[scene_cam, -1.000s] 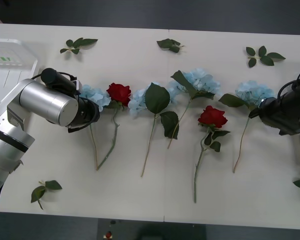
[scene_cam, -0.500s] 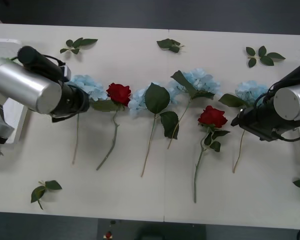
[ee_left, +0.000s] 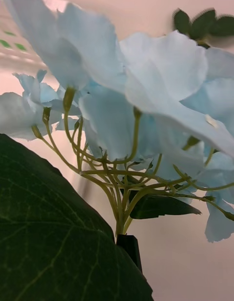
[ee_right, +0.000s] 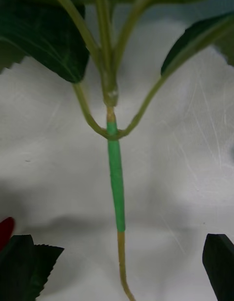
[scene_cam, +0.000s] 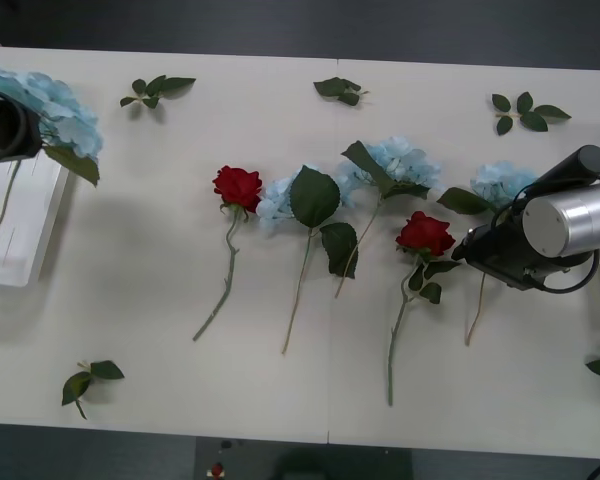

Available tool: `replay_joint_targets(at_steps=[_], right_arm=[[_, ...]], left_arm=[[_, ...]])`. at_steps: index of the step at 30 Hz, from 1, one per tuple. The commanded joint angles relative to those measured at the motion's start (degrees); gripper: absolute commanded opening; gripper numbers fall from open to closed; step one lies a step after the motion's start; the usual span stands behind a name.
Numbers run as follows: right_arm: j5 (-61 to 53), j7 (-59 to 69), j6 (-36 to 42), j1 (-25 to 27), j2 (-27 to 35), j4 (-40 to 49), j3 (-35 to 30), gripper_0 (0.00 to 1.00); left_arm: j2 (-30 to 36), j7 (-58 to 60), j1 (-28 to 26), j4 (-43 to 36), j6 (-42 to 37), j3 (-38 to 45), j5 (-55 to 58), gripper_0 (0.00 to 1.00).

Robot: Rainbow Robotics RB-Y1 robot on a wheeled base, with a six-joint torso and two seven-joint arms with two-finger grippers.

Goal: Put the red flowers into the right box and the blue flowers into the left box

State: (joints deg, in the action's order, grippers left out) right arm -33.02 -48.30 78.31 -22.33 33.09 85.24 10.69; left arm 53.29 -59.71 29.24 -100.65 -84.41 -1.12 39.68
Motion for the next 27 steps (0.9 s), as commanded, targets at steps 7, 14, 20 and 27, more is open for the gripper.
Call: replay_joint_targets(at_steps=[7,14,20,27], right_arm=[[3.5,1.5,-0.5,-0.4,-1.3,0.1,-0.6,0.02],[3.8,1.4,-0.9,-0.4,-1.3,0.1,-0.5,0.00],[3.4,1.4,-0.9,-0.4,-1.3,0.1,-0.5,0.00],[4.2,0.9,-0.9,-0.4,-0.5,2.2,-0.7,0.00]], left_arm=[[4.9,-12.9,-0.3,12.1,3.4,7.8,-1.6,0.00],[5.3,-19.1,-0.2,21.9,11.4,7.8,-1.3,0.01],[5.3,-21.9,-0.3,24.7,13.4,7.8,-0.5,0.50],[5.7,-22.9,-0.3,24.5,14.3,7.8,2.8,1.00]])
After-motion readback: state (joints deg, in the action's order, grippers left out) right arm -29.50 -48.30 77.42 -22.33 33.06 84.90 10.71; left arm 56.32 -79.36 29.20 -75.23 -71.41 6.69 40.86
